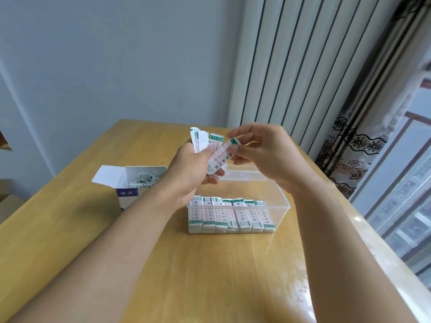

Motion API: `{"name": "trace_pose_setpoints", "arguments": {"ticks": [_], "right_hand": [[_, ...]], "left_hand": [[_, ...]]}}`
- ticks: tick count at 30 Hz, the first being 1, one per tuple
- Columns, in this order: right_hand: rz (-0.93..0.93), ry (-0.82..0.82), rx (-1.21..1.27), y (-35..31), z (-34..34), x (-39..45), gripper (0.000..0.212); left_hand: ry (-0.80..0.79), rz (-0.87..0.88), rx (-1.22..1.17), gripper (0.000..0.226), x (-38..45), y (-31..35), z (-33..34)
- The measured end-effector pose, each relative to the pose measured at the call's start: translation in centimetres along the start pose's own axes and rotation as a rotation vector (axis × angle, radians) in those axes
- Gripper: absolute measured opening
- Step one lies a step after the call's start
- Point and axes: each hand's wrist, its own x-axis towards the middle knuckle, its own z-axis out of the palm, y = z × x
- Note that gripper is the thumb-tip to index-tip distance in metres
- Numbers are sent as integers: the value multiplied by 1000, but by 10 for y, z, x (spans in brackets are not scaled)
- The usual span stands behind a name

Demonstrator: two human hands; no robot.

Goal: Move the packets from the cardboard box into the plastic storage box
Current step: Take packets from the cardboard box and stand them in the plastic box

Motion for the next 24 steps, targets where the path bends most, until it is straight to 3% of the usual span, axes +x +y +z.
{"name": "trace_pose_setpoints", "arguments": {"ticks": [5, 9, 13, 18, 24], "right_hand": [[42, 2, 101, 4, -4, 1, 17], [82, -10, 36, 15, -26, 3, 24], [128, -157, -288, 27, -24, 5, 28], [214, -350, -390, 40, -8, 9, 20], [237, -453, -408, 49, 2, 9, 22]], "left_hand": [[-21, 27, 121, 20, -2, -2, 0], [160, 197, 301, 16, 4, -5, -7], [176, 212, 301, 20, 7, -3, -7], [145, 210, 309, 21, 8, -8, -7], [144, 207, 300, 20, 6, -6, -8]]}}
